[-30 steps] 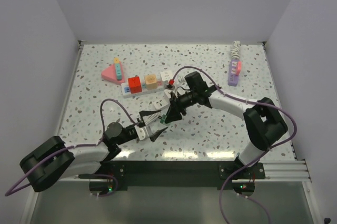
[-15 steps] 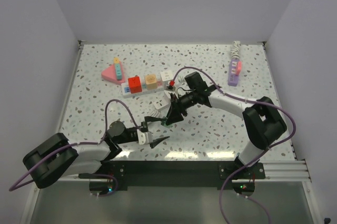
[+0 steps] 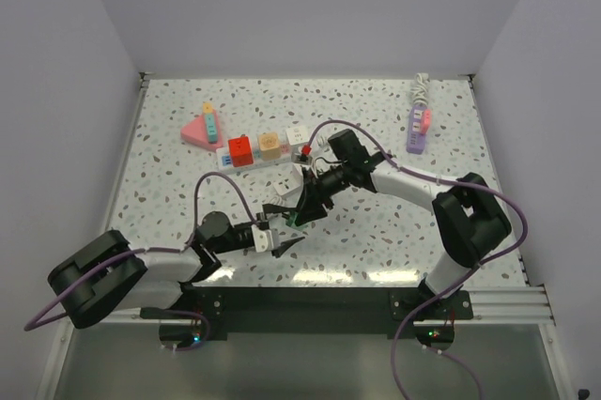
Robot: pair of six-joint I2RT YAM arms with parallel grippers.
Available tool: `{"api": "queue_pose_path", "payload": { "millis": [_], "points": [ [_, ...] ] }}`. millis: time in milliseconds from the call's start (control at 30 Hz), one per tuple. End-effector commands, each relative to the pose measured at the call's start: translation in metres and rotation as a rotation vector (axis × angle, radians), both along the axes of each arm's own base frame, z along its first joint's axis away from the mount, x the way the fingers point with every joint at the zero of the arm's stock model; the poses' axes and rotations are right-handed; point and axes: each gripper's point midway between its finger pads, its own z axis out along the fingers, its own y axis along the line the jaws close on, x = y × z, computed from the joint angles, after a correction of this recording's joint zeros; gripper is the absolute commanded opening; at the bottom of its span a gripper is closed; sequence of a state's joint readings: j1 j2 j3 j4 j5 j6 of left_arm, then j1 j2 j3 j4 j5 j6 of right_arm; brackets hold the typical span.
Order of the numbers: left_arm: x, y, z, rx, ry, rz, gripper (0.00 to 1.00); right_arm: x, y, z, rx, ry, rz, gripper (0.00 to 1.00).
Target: Insert the plug
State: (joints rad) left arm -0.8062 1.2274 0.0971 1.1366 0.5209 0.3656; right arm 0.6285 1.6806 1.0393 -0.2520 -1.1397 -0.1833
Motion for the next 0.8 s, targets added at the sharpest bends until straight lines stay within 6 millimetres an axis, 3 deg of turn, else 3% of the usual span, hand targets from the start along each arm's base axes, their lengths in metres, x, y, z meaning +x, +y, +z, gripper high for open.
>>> {"api": "queue_pose_path", "payload": {
  "millis": [0, 300, 500, 533, 567, 600, 700, 767],
  "points": [
    [0.005, -0.005, 0.001, 0.017, -0.014, -0.001, 0.72, -0.005, 0.005, 0.026, 0.088, -0.046, 0.052, 0.00],
    [0.007, -0.014, -0.017, 0.079, 0.047, -0.024, 0.66, -0.013, 0.004, 0.040, 0.138, -0.050, 0.100, 0.00],
    [0.009, -0.024, -0.029, 0.133, 0.088, -0.028, 0.36, -0.016, 0.003, 0.051, 0.157, -0.060, 0.105, 0.01],
    [0.009, -0.026, -0.030, 0.144, 0.097, -0.031, 0.30, -0.016, 0.003, 0.051, 0.158, -0.057, 0.101, 0.03],
    [0.007, -0.027, -0.032, 0.151, 0.104, -0.037, 0.06, -0.013, 0.004, 0.052, 0.162, -0.068, 0.092, 0.09],
    [0.007, -0.028, -0.032, 0.153, 0.105, -0.036, 0.00, -0.012, 0.005, 0.054, 0.153, -0.050, 0.076, 0.17],
    [0.005, -0.030, -0.035, 0.158, 0.115, -0.037, 0.00, -0.004, 0.010, 0.058, 0.152, -0.047, 0.014, 0.38],
    [0.006, -0.029, -0.036, 0.160, 0.121, -0.021, 0.00, 0.000, 0.012, 0.062, 0.163, -0.057, -0.011, 0.43]
  ]
}}
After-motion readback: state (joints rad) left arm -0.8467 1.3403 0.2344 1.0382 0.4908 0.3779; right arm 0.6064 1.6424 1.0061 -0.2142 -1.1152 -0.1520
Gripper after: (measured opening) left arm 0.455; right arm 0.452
